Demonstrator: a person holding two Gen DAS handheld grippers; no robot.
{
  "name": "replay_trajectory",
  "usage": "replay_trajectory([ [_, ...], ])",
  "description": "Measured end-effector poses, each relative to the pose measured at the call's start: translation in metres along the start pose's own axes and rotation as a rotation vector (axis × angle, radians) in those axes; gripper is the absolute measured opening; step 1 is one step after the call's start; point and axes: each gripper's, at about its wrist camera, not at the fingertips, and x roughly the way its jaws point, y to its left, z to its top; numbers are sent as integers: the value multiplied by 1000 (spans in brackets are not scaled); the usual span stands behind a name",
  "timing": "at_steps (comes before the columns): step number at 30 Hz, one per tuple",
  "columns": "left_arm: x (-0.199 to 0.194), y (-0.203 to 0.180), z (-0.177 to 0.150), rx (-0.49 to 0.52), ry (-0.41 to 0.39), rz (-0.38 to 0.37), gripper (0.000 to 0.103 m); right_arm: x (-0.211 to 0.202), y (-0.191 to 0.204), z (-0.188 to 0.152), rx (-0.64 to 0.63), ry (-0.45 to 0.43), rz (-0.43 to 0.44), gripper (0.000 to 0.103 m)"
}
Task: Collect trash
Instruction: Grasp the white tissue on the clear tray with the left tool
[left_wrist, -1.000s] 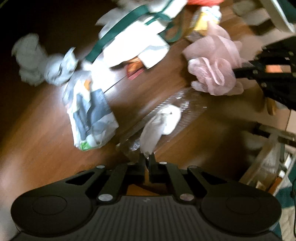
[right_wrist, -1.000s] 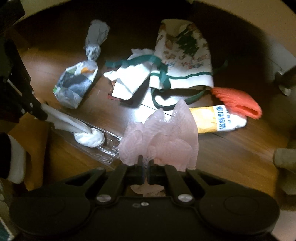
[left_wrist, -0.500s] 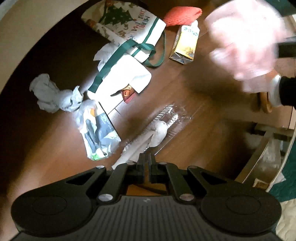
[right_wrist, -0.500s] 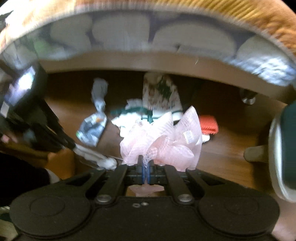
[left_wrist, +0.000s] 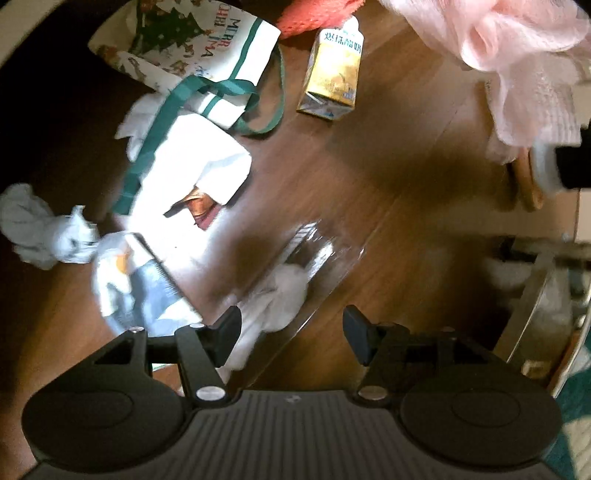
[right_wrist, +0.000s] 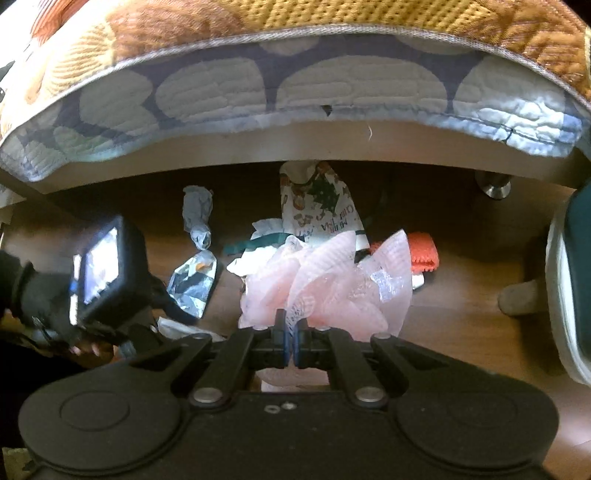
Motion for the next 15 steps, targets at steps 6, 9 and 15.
replay_trajectory([
  [6, 31, 8, 0, -143, 61, -54, 57, 5, -6, 1, 41, 7, 14, 3],
  [9, 40, 12, -2, -213, 73, -63, 55, 5, -6, 1, 49, 4, 20, 3],
  [15, 52, 30, 1, -395, 79, -79, 53, 3, -7, 1, 52, -5, 28, 3],
])
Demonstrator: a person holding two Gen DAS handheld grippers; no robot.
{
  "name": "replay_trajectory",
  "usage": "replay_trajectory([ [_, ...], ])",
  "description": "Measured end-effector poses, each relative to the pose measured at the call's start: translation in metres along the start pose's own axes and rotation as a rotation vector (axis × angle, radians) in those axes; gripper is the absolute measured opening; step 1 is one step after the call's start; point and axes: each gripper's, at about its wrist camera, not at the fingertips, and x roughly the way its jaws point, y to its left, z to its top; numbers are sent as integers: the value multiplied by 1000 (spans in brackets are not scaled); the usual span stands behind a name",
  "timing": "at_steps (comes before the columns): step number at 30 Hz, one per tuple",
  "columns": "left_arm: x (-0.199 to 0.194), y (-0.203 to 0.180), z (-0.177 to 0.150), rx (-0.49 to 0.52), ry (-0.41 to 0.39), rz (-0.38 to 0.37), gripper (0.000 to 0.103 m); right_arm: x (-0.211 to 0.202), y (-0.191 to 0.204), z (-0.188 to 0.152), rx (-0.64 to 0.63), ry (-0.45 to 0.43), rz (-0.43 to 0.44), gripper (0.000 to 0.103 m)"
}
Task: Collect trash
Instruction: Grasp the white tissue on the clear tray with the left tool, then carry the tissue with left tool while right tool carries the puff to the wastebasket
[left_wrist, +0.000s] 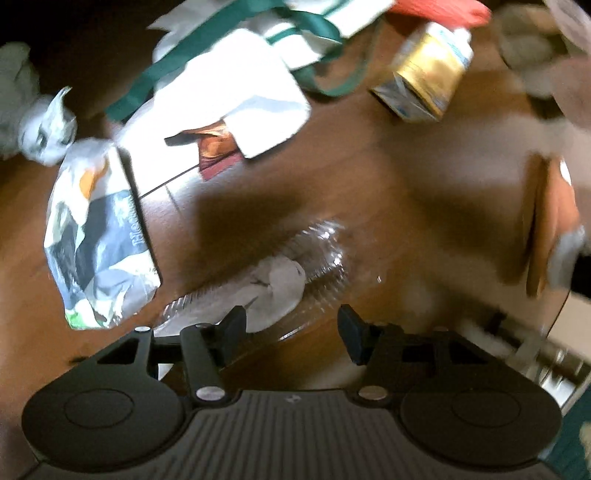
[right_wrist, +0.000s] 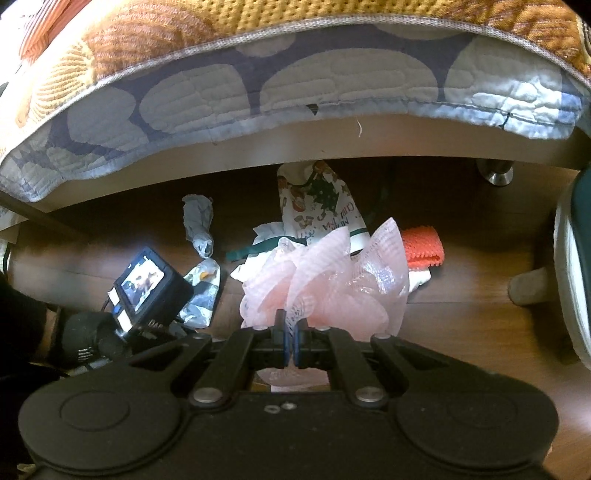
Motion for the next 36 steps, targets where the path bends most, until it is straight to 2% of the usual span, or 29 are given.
replay_trajectory([
  [2, 2, 6, 2, -74, -2, -9, 52, 0, -1, 0, 2, -1, 0, 3],
  [5, 6, 10, 5, -155, -16, 18, 51, 0, -1, 1, 5, -3, 4, 3],
  [9, 16, 7, 9, -203, -25, 56, 51, 3, -3, 1, 11, 1, -1, 3],
  [17, 35, -4, 12, -171, 9, 103, 28, 6, -3, 0, 14, 3, -11, 3],
  [22, 36, -13, 10, -136, 20, 111, 21, 5, -1, 0, 7, -8, -25, 3],
  [27, 15, -18, 5, -136, 8, 132, 21, 3, 0, -1, -4, -24, -29, 3],
  [32, -26, -31, 5, -128, -23, 143, 21, 0, 0, -3, -15, -36, -32, 3],
  [36, -70, -41, 1, -136, -82, 146, 21, -7, 3, -2, -21, -69, -41, 3],
])
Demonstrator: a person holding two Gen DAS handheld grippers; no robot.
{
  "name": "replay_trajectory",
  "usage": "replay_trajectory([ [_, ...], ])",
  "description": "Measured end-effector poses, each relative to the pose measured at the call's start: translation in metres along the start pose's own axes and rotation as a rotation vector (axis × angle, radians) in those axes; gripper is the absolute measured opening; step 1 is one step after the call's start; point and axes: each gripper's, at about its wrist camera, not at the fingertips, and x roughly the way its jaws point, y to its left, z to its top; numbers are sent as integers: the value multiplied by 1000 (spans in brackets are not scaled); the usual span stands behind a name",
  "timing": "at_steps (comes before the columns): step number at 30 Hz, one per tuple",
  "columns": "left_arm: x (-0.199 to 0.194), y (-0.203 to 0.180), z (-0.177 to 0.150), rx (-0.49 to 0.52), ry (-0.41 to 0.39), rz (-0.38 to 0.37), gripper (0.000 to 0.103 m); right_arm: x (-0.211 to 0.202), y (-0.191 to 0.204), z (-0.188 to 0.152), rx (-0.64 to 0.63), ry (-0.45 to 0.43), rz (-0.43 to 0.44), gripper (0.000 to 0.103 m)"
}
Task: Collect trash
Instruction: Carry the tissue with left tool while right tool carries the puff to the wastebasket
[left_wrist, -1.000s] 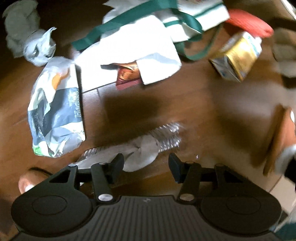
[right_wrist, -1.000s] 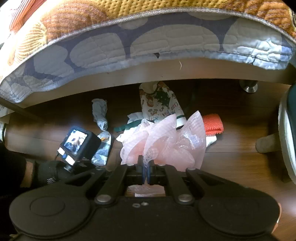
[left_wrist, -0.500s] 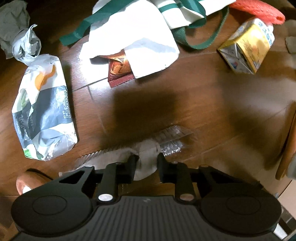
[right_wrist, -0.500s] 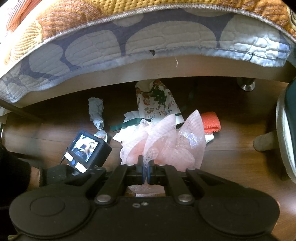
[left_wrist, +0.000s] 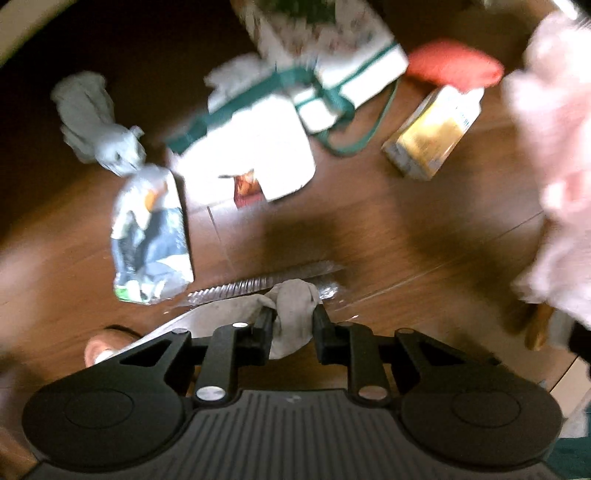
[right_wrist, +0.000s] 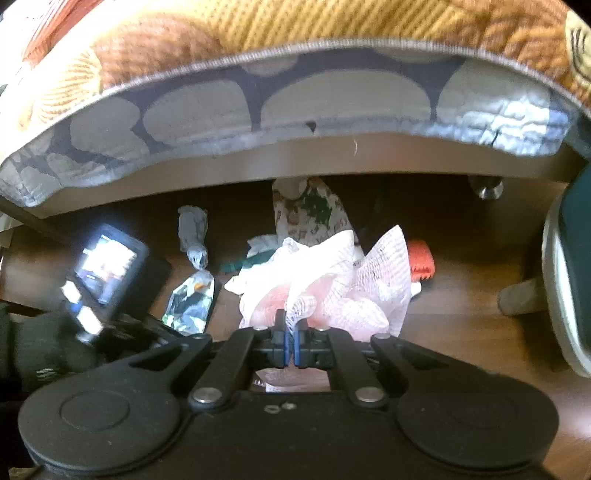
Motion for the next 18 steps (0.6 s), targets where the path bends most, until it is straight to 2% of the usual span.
replay_trajectory([
  [8, -100, -5, -15, -120, -184, -26, 21, -44, 5, 1, 25, -116, 13, 3],
  [12, -151, -15, -31, -169, -295, -57, 21, -82, 9, 0, 17, -186, 9, 3],
  [18, -225, -48, -49, -167, -451, -111, 21, -155, 5, -11, 18, -309, 3, 3],
])
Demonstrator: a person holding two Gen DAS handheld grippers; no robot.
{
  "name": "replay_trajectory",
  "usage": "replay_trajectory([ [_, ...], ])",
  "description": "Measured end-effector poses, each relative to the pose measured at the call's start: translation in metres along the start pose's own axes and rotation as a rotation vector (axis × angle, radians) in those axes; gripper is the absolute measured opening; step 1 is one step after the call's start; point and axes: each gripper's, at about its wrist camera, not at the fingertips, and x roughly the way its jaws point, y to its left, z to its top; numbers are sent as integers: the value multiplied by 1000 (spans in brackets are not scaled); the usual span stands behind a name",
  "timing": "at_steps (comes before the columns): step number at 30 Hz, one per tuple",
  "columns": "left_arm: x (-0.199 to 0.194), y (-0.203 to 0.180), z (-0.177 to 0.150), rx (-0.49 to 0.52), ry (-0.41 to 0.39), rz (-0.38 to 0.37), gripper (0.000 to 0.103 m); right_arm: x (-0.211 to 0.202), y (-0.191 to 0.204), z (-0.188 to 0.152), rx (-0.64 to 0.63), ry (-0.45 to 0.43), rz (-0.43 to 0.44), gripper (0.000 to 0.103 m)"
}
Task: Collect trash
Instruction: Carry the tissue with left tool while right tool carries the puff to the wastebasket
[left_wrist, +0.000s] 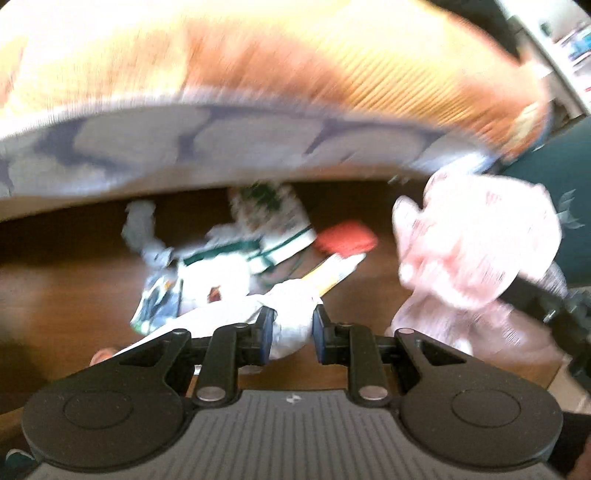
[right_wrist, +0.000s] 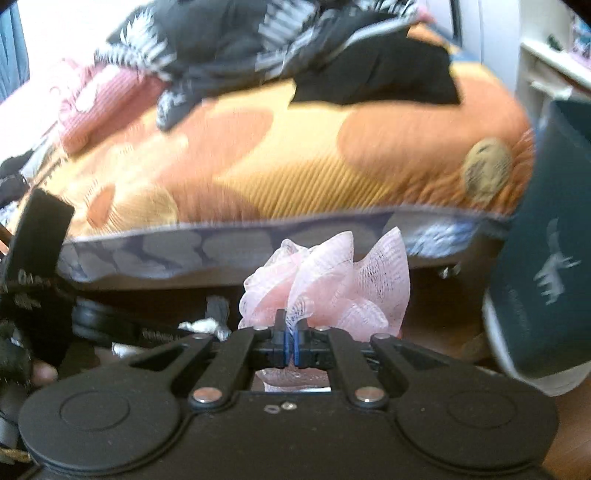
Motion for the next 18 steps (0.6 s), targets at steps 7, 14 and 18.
replay_trajectory([
  [7, -76, -76, 23, 77, -139, -79, 21, -97, -20, 23, -50, -175, -67, 3],
  [14, -130, -174, 51, 203, -242, -174, 21, -176, -68, 62, -61, -321, -171, 3],
  [18, -147, -232, 65, 282, -278, -223, 21, -201, -103, 72, -49, -366, -233, 3],
])
